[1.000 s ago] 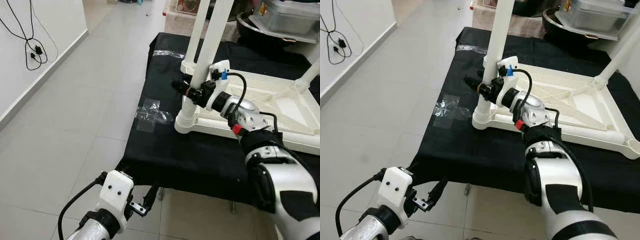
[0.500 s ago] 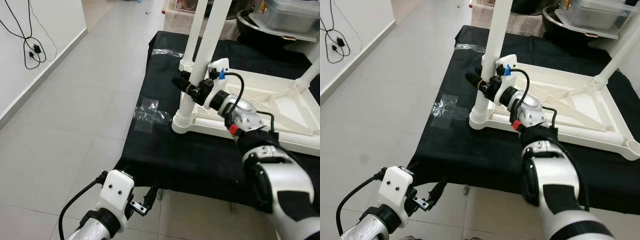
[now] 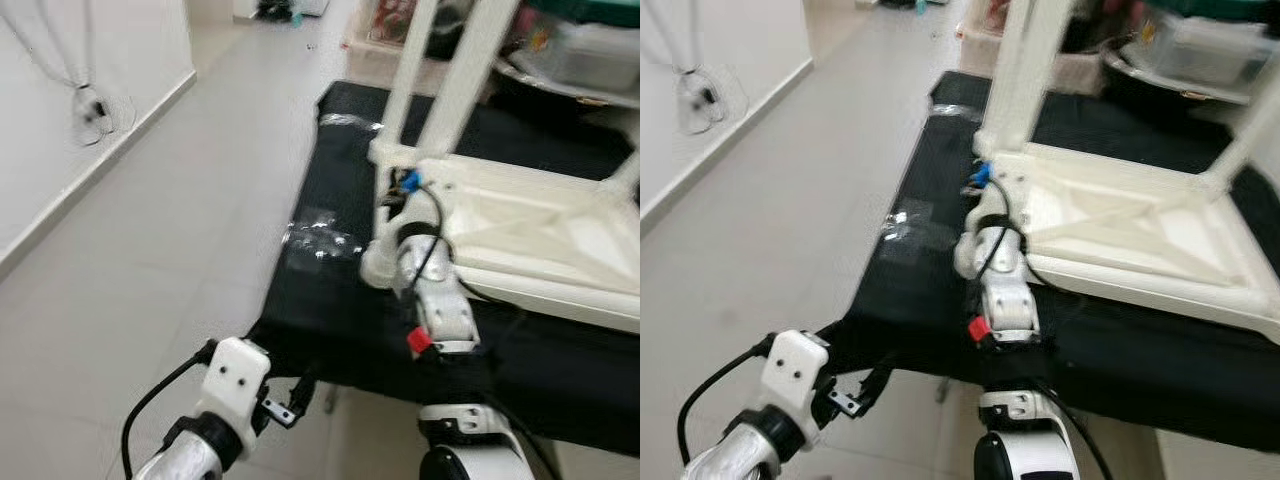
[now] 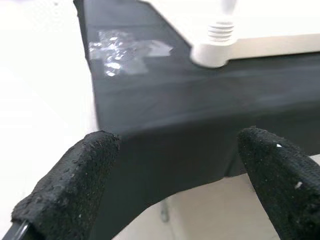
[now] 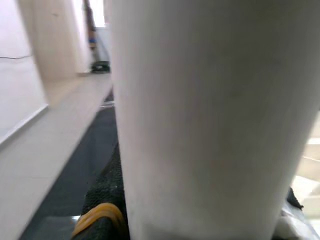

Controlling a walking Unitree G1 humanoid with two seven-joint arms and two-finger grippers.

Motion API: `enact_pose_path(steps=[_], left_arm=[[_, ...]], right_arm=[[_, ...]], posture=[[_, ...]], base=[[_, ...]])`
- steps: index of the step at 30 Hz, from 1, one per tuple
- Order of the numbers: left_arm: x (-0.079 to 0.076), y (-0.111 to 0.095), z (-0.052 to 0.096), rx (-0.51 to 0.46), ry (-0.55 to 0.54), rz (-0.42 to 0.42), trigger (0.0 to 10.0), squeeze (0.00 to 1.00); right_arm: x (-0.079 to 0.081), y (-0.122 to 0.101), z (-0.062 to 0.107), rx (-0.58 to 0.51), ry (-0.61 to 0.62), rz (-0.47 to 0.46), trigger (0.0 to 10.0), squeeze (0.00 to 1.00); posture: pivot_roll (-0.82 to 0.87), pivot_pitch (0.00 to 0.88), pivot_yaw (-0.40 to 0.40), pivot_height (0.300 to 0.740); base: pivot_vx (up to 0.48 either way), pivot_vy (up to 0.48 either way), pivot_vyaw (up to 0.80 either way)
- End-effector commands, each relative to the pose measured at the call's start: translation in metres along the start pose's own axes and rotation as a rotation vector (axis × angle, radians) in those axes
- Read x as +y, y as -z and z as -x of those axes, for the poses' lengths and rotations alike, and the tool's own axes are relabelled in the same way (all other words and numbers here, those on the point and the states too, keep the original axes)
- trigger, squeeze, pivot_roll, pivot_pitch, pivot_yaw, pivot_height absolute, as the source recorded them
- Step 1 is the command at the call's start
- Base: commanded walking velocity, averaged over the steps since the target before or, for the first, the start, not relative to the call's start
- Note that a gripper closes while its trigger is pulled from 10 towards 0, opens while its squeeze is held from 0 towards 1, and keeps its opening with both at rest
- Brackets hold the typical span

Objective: Building children table

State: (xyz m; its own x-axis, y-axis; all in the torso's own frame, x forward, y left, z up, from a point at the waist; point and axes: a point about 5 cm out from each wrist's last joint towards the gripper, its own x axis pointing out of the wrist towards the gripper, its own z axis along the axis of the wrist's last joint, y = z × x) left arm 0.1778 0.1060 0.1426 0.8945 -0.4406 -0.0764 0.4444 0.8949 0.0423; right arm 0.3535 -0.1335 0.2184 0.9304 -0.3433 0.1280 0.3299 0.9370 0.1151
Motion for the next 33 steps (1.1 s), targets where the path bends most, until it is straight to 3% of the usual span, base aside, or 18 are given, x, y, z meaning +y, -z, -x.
enact_pose_path(steps=[1, 5, 6, 10, 11, 12, 17, 18, 22, 23, 25, 28, 30, 33], left_arm=[[-0.001, 0.002, 0.000, 0.009, 0.006, -0.003, 10.0, 0.00], [-0.001, 0.002, 0.000, 0.011, 0.001, -0.004, 10.0, 0.00], [-0.001, 0.002, 0.000, 0.012, 0.002, -0.003, 10.0, 0.00], [-0.001, 0.002, 0.000, 0.012, 0.003, -0.004, 10.0, 0.00], [-0.001, 0.003, -0.001, 0.012, 0.005, -0.003, 10.0, 0.00], [-0.001, 0.003, -0.001, 0.013, 0.007, -0.002, 10.0, 0.00], [-0.002, 0.004, -0.002, 0.016, 0.010, 0.000, 10.0, 0.00], [-0.002, 0.004, -0.002, 0.015, 0.011, 0.000, 10.0, 0.00], [-0.002, 0.004, -0.002, 0.013, 0.013, -0.002, 10.0, 0.00], [-0.002, 0.004, -0.002, 0.013, 0.013, -0.002, 10.0, 0.00], [-0.003, 0.005, -0.002, 0.013, 0.012, -0.001, 10.0, 0.00], [-0.003, 0.005, -0.001, 0.013, 0.014, 0.000, 10.0, 0.00], [-0.003, 0.005, -0.001, 0.013, 0.014, 0.000, 10.0, 0.00], [-0.005, 0.005, -0.002, 0.011, 0.019, 0.000, 10.0, 0.00]], right_arm=[[0.009, 0.030, 0.022, 0.174, 0.137, -0.026, 0.0, 0.00], [0.033, 0.025, 0.032, 0.206, 0.154, -0.098, 0.0, 0.00], [0.042, 0.024, 0.032, 0.209, 0.081, -0.120, 4.2, 0.00], [0.047, 0.022, 0.033, 0.214, 0.037, -0.128, 4.2, 0.00], [0.048, 0.022, 0.034, 0.207, -0.008, -0.097, 10.0, 0.00], [0.047, 0.022, 0.035, 0.203, -0.051, -0.074, 10.0, 1.00], [0.038, 0.015, 0.039, 0.148, -0.088, -0.044, 10.0, 1.00], [0.033, 0.012, 0.037, 0.110, -0.126, -0.042, 10.0, 0.00], [0.019, -0.002, 0.022, -0.037, -0.322, -0.084, 10.0, 0.00], [0.019, -0.002, 0.022, -0.037, -0.322, -0.084, 10.0, 0.00], [0.013, -0.003, 0.017, -0.052, -0.320, 0.001, 10.0, 0.00], [0.005, -0.014, -0.004, -0.024, -0.549, -0.034, 10.0, 0.00], [0.005, -0.014, -0.004, -0.024, -0.549, -0.034, 10.0, 0.00], [-0.001, -0.021, -0.015, -0.057, -0.659, -0.006, 10.0, 0.00]], posture=[[0.14, 0.116, -0.124, 0.740], [0.14, 0.122, -0.122, 0.740], [0.14, 0.122, -0.123, 0.740], [0.14, 0.122, -0.123, 0.740], [0.14, 0.122, -0.123, 0.740], [0.13, 0.120, -0.125, 0.740], [0.13, 0.116, -0.124, 0.740], [0.13, 0.115, -0.126, 0.740], [0.13, 0.107, -0.124, 0.740], [0.13, 0.107, -0.124, 0.740], [0.13, 0.097, -0.125, 0.740], [0.12, 0.087, -0.125, 0.740], [0.12, 0.087, -0.125, 0.740], [0.12, 0.084, -0.125, 0.740]], base=[[0.000, 0.000, 0.00], [0.000, 0.000, 0.00], [0.000, 0.000, 0.00], [0.000, 0.000, 0.00], [0.000, 0.000, 0.00], [0.000, 0.000, 0.00], [0.000, 0.000, 0.00], [0.000, 0.000, 0.00], [0.000, 0.000, 0.00], [0.000, 0.000, 0.00], [0.000, 0.000, 0.00], [0.000, 0.000, 0.00], [0.000, 0.000, 0.00], [0.000, 0.000, 0.00]])
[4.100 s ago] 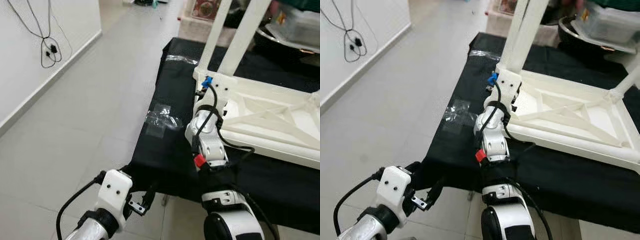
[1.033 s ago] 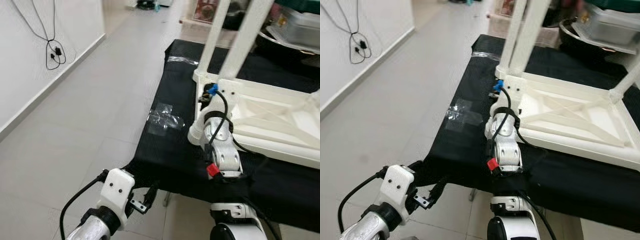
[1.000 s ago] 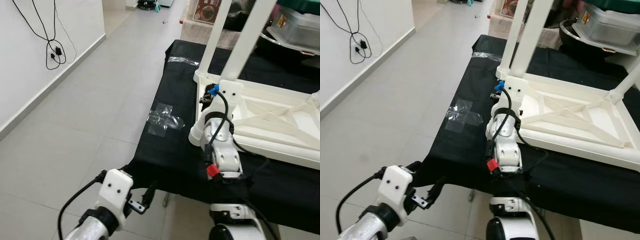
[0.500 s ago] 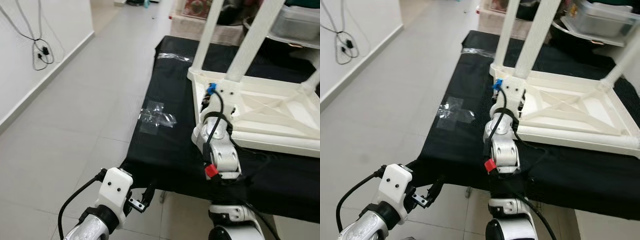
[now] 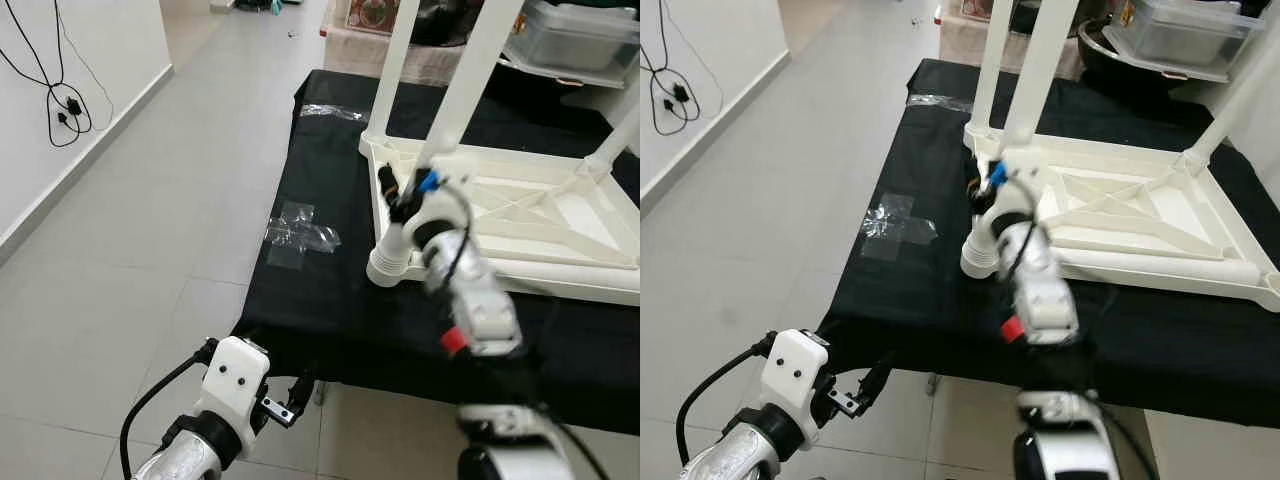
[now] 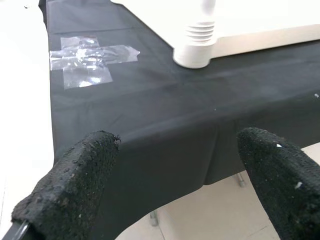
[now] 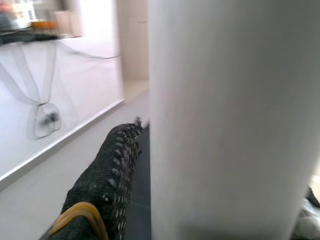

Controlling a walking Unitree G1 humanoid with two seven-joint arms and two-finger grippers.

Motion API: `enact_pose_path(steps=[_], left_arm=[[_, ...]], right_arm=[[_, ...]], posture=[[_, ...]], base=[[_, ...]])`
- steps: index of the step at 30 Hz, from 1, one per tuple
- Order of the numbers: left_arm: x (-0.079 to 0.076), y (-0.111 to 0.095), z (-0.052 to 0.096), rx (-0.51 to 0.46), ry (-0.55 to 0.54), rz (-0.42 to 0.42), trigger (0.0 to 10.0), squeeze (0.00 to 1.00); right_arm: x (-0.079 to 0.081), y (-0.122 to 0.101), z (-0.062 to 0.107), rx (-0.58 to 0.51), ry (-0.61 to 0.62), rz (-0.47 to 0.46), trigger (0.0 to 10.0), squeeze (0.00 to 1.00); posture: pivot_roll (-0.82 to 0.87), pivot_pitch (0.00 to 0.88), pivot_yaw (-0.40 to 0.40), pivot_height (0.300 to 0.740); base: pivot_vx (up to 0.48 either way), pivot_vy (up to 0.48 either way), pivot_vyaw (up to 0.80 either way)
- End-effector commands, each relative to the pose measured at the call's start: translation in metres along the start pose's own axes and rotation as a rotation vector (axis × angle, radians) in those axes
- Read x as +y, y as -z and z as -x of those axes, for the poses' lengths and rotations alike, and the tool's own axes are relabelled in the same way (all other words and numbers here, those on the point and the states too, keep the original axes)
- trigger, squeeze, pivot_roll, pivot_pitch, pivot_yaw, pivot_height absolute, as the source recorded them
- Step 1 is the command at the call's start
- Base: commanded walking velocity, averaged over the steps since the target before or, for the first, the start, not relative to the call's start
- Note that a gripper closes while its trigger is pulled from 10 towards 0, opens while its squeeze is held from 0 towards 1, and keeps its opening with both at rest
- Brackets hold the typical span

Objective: Building children table

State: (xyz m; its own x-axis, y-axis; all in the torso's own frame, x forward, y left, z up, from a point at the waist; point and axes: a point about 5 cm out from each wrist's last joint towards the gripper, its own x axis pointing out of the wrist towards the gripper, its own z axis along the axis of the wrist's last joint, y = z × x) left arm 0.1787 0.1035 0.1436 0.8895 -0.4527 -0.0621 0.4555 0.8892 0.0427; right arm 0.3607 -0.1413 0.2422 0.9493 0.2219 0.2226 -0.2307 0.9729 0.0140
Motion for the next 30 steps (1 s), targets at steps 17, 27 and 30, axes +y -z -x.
enact_pose_path(steps=[17, 27, 30], left_arm=[[-0.003, 0.004, 0.000, 0.014, 0.002, 0.005, 10.0, 0.00], [-0.002, 0.004, 0.000, 0.011, -0.005, 0.004, 10.0, 0.00], [-0.001, 0.002, -0.001, -0.001, -0.012, 0.000, 10.0, 0.00]], right_arm=[[0.021, 0.008, -0.009, 0.190, -1.044, -0.116, 10.0, 0.00], [0.029, 0.020, -0.021, 0.148, -0.731, -0.050, 0.0, 0.00], [0.023, 0.025, -0.020, 0.157, -0.513, -0.036, 0.0, 0.00]], posture=[[0.15, 0.106, -0.140, 0.740], [0.14, 0.116, -0.136, 0.740], [0.13, 0.116, -0.131, 0.740]], base=[[0.000, 0.000, 0.00], [0.000, 0.000, 0.00], [0.000, 0.000, 0.00]])
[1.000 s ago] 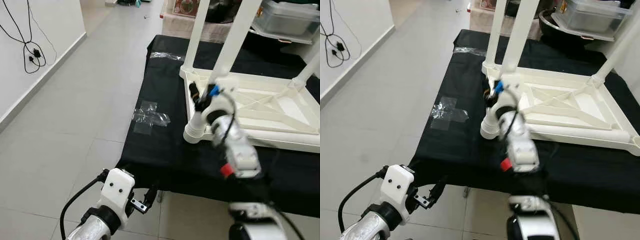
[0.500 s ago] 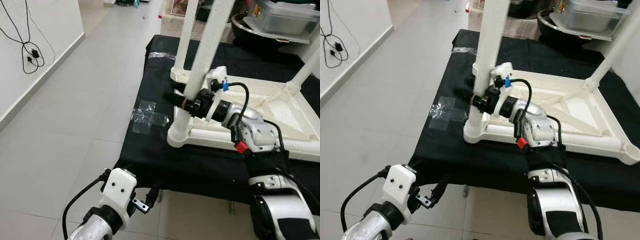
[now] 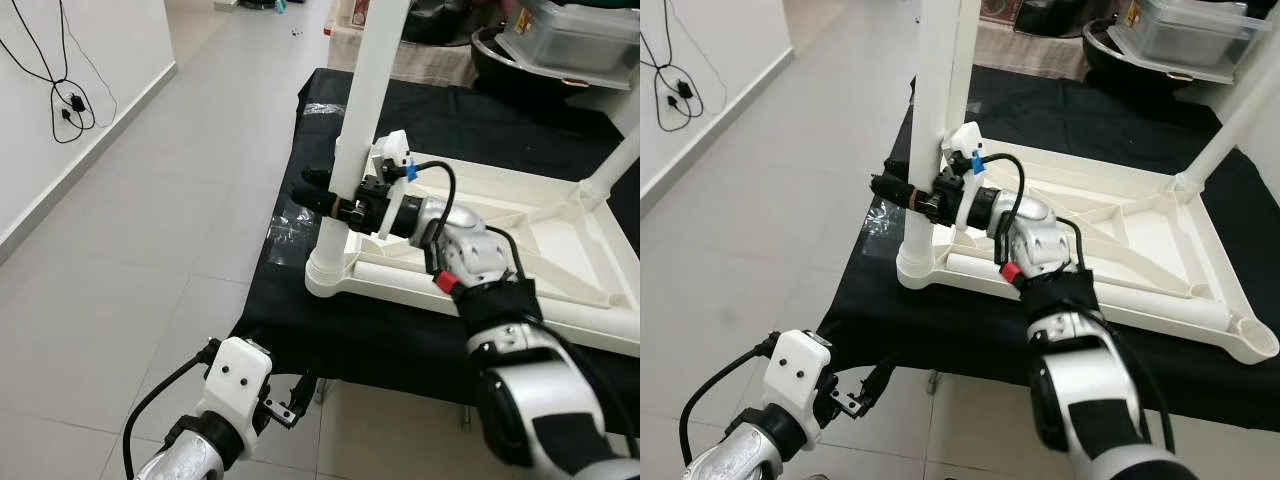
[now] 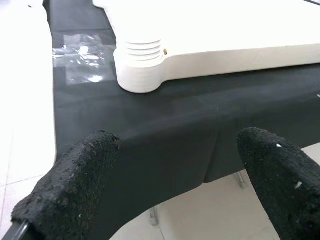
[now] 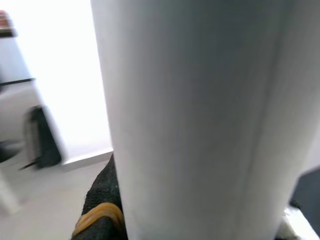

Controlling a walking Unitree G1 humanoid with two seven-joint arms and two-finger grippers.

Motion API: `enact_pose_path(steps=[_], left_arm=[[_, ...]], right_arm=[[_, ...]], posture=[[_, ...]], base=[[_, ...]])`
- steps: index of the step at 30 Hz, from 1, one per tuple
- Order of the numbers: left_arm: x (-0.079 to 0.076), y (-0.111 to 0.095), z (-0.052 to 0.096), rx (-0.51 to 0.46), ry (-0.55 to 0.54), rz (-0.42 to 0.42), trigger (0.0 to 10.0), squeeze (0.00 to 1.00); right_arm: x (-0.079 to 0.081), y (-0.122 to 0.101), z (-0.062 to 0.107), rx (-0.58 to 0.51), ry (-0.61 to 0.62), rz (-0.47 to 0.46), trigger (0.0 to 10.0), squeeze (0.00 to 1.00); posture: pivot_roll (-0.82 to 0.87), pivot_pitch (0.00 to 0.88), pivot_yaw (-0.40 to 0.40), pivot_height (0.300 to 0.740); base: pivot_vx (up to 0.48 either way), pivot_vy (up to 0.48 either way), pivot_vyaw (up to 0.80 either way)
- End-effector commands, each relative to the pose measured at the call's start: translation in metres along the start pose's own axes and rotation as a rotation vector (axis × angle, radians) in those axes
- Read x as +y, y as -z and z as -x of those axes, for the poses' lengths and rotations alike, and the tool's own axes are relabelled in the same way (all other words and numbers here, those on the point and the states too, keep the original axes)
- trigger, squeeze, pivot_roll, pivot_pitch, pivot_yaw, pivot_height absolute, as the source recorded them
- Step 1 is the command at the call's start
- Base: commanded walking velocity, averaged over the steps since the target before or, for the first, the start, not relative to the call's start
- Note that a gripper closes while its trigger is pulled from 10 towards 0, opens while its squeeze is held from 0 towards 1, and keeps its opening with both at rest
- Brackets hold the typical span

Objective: Building children table

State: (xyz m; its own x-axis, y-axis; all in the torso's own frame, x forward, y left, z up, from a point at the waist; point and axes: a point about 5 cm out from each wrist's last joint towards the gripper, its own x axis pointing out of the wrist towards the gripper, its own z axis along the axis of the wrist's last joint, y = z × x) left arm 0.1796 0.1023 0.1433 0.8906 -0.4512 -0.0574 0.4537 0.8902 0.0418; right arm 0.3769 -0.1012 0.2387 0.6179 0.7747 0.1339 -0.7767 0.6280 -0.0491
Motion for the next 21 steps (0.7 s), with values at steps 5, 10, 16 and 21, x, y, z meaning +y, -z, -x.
enact_pose_path(steps=[5, 10, 16, 21], left_arm=[[-0.001, 0.000, 0.001, -0.011, -0.015, -0.002, 10.0, 0.00], [-0.003, 0.002, -0.001, -0.008, -0.006, -0.003, 10.0, 0.00], [-0.003, 0.003, 0.000, -0.004, -0.004, -0.006, 10.0, 0.00], [-0.002, 0.005, 0.000, -0.003, -0.002, -0.006, 10.0, 0.00]], right_arm=[[-0.015, 0.028, 0.024, 0.098, 0.538, -0.023, 0.0, 0.00], [0.002, 0.045, 0.052, 0.130, 1.025, -0.035, 0.0, 0.00], [0.019, 0.048, 0.051, 0.137, 1.113, -0.072, 0.0, 0.00], [0.035, 0.039, 0.036, 0.120, 1.197, -0.114, 0.0, 0.00]], posture=[[0.12, 0.111, -0.123, 0.740], [0.13, 0.097, -0.120, 0.740], [0.14, 0.093, -0.121, 0.740], [0.13, 0.079, -0.119, 0.740]], base=[[0.000, 0.000, 0.00], [0.000, 0.000, 0.00], [0.000, 0.000, 0.00], [0.000, 0.000, 0.00]])
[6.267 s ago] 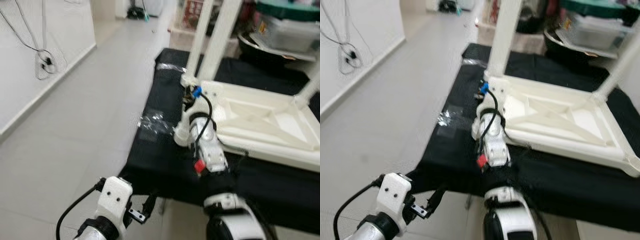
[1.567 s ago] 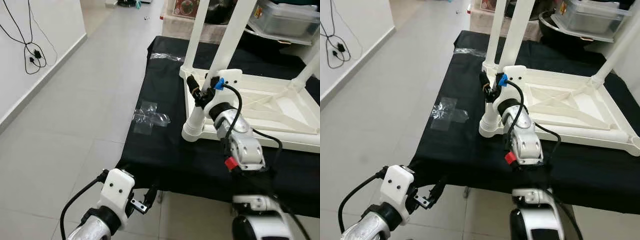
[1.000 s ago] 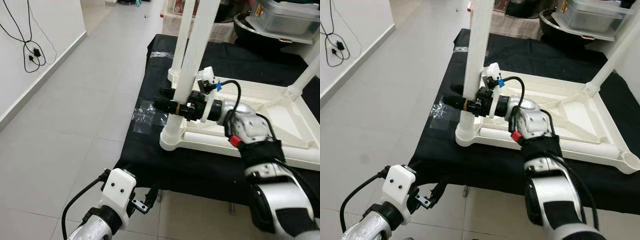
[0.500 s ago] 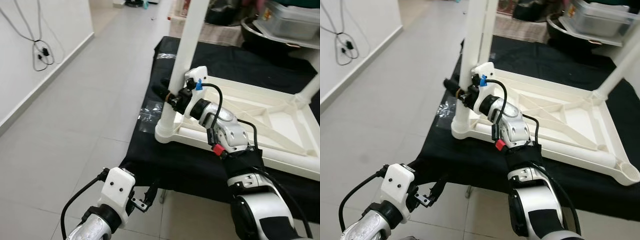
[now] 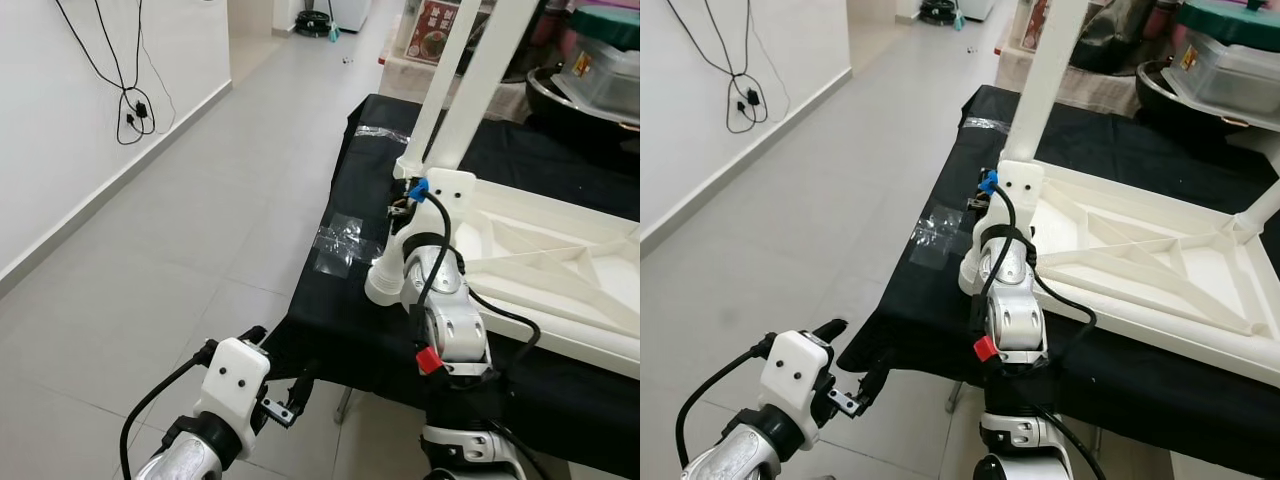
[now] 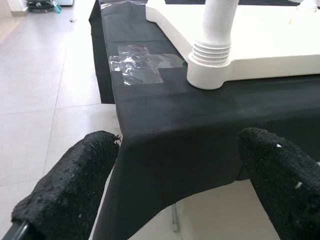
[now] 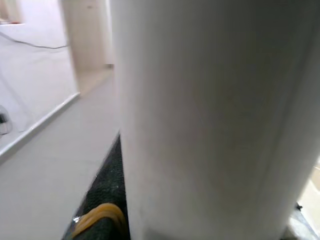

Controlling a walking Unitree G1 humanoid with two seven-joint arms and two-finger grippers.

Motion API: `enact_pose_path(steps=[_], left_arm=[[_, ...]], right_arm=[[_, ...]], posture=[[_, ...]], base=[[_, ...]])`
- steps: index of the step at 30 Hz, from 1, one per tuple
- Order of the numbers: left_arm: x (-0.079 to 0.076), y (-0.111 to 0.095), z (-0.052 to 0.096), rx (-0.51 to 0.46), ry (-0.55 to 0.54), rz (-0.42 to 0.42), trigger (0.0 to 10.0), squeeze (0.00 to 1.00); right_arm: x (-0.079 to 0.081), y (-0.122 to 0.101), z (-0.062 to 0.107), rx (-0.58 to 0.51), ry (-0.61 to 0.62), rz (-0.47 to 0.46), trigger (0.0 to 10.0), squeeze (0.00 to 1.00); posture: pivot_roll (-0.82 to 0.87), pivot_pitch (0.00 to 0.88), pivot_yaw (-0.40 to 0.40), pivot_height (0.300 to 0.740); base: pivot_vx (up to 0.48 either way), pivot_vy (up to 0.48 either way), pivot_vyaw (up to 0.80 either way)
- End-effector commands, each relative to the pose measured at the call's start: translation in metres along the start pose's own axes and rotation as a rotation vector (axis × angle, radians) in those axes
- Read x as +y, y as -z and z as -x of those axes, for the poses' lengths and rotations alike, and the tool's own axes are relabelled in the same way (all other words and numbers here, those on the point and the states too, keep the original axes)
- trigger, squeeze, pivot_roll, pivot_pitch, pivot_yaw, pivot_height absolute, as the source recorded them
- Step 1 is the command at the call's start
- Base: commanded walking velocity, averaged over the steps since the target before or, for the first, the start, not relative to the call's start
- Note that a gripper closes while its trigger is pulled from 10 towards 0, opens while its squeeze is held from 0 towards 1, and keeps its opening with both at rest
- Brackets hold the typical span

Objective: Building children table

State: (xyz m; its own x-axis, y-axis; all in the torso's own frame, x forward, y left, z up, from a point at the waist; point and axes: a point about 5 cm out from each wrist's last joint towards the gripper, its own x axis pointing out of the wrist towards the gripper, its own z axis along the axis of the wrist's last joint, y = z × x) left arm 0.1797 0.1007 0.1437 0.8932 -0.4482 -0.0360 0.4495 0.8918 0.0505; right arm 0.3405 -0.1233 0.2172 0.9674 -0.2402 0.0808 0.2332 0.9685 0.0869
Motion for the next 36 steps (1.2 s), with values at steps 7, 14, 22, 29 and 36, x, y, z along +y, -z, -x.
enact_pose_path(steps=[7, 14, 22, 29, 36], left_arm=[[-0.001, 0.005, 0.001, 0.020, 0.006, 0.003, 10.0, 0.00], [-0.001, 0.005, -0.001, 0.020, 0.010, 0.005, 10.0, 0.00], [-0.002, 0.005, -0.001, 0.017, 0.011, 0.005, 10.0, 0.00], [0.000, 0.002, -0.004, 0.010, 0.010, 0.004, 10.0, 0.00], [0.000, 0.001, -0.004, 0.008, 0.011, 0.005, 10.0, 0.00]], right_arm=[[0.027, 0.009, 0.016, 0.056, -0.002, -0.104, 10.0, 1.00], [0.010, -0.003, -0.003, -0.051, -0.196, -0.116, 10.0, 0.00], [-0.012, -0.015, -0.024, -0.109, -0.458, -0.098, 10.0, 0.00], [-0.011, -0.018, -0.036, -0.012, -0.861, -0.158, 10.0, 0.00], [0.001, -0.013, -0.034, 0.095, -1.191, -0.133, 10.0, 0.00]], posture=[[0.13, 0.089, -0.116, 0.740], [0.12, 0.096, -0.113, 0.740], [0.12, 0.101, -0.116, 0.740], [0.13, 0.125, -0.121, 0.740], [0.13, 0.125, -0.120, 0.740]], base=[[0.000, 0.000, 0.00], [0.000, 0.000, 0.00], [0.000, 0.000, 0.00], [0.000, 0.000, 0.00], [0.000, 0.000, 0.00]])
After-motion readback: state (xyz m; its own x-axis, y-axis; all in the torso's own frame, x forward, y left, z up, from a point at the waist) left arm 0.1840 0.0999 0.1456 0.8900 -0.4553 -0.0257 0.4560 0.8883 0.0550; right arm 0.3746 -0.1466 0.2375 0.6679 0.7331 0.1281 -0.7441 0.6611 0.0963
